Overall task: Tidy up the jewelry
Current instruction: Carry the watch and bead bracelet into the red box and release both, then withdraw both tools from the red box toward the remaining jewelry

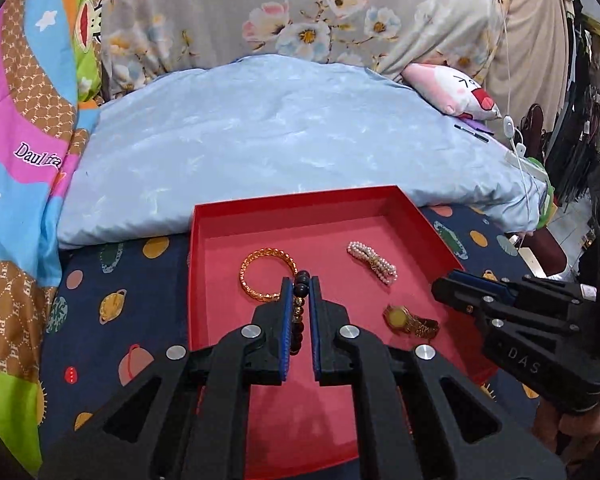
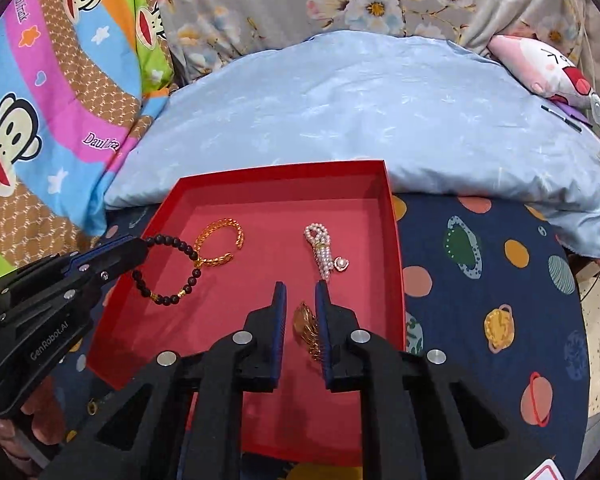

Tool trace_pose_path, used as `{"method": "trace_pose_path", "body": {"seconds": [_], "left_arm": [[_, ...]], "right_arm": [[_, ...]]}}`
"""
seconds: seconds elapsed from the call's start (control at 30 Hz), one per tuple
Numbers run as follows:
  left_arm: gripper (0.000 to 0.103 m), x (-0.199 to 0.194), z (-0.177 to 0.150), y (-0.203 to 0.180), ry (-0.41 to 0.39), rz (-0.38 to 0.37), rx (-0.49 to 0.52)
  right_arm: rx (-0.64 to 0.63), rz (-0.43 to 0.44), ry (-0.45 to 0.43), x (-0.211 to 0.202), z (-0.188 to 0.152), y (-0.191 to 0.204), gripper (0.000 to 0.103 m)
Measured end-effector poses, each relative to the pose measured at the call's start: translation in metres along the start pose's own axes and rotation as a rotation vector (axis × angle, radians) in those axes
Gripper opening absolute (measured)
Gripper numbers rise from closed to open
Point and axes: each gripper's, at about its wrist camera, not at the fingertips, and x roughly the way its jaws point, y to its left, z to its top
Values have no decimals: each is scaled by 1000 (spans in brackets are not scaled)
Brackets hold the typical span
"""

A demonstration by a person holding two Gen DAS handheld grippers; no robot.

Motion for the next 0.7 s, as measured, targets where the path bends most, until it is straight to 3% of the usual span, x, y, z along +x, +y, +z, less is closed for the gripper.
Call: {"method": "trace_pose_path", "body": {"seconds": [0.07,0.1,0.17,0.27,0.47,0.7], "left_arm": [[12,-1,0,0,-18,19,-1],[30,-5,0,0,-36,47,-7],[54,-14,0,-1,-61,74,2],[57,-33,-3,-4,-97,124,41],[58,-67,-26,3,-78,139,26],[58,-105,-74,19,-38,148,-33]], "right_arm": [[2,-9,-29,-4,3,1,17],[6,-12,-38,-7,4,1,19],[8,-17,-64,-19,3,1,29],[6,-25,-85,-37,-2,3,36],[-19,-50,-109,-80,-33,11,47],[15,-65,-98,-124,-89,10,47]]}}
